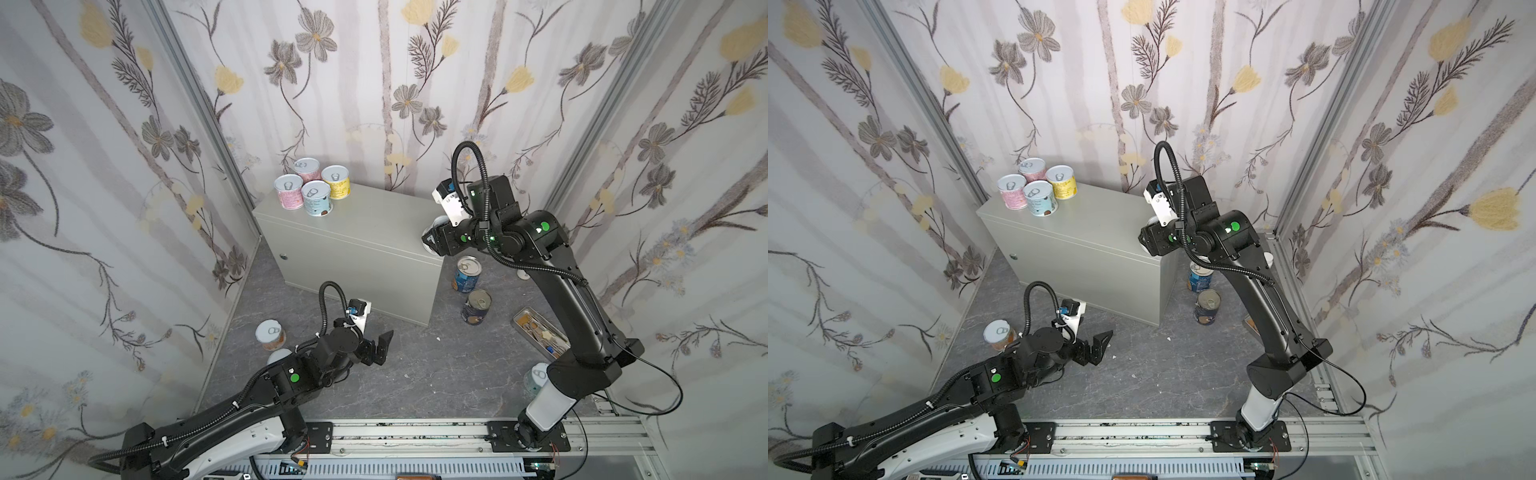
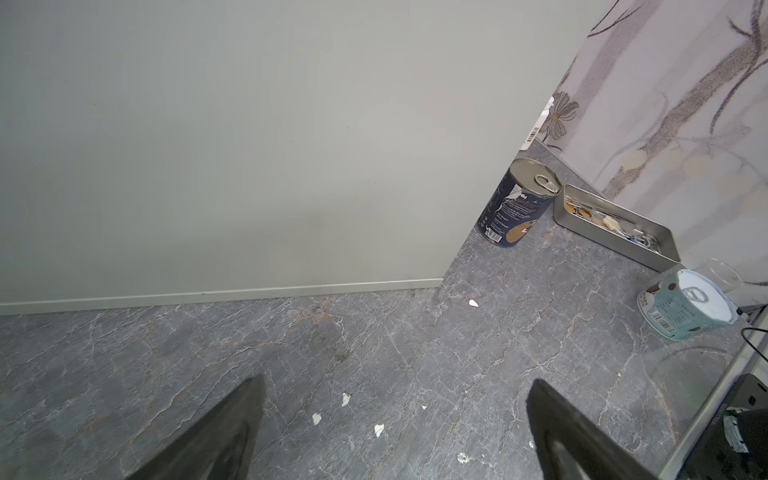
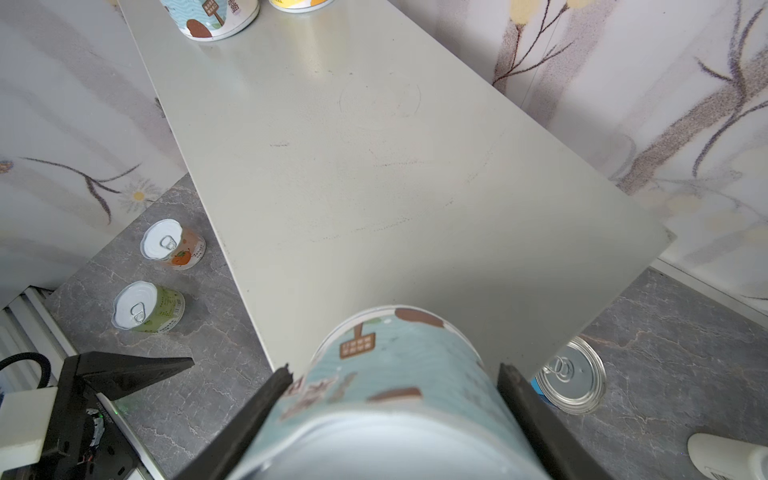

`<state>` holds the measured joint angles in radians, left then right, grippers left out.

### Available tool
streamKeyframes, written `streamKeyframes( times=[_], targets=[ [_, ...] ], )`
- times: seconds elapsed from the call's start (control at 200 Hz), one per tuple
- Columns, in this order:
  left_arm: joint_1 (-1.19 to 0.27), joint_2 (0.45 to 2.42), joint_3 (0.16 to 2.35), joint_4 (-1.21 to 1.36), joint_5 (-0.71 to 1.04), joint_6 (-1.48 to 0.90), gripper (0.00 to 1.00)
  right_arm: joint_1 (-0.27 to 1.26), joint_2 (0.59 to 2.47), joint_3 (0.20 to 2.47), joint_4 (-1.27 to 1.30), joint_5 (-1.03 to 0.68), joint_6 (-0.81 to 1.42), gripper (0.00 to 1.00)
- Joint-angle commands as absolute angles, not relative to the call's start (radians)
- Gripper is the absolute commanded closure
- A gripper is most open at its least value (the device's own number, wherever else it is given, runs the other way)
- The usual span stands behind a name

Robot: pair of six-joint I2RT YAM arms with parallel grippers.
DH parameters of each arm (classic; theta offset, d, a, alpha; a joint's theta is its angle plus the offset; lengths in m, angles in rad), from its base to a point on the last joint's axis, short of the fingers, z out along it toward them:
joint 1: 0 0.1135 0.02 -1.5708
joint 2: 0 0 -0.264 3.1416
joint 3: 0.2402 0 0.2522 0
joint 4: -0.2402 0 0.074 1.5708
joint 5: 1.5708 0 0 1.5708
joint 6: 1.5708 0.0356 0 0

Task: Place and organize the canned foods onto the counter
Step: 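Lift the light-blue can with right gripper up over the cabinet top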

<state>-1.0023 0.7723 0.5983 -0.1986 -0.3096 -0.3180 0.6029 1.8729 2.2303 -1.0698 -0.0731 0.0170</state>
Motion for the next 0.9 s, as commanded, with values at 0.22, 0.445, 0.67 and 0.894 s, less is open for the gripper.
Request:
streamKeyframes(
  times=[0.22,0.445,0.67,0.894],
  targets=[
    [-1.002,0.765,0.600,-0.193,-0.304,-0.334,0.00,0.618,1.938,2.250,-1.060,-0.077,-0.016,0.22],
    [-1.002,0.753,0.598,-0.202,-0.310,-0.336,0.00,0.617,1.953,2.253,-1.018,-0.087,-0.009,0.12],
    [-1.003,0.753,0.598,-0.205,-0.312,-0.337,0.00,0.628,1.979,2.253,-0.949,-0.133,0.014,0.22],
    [-1.002,0.746,0.597,-0.211,-0.309,-0.346,0.00,0.660,2.048,2.252,-0.854,-0.126,0.019,0.30]
  ],
)
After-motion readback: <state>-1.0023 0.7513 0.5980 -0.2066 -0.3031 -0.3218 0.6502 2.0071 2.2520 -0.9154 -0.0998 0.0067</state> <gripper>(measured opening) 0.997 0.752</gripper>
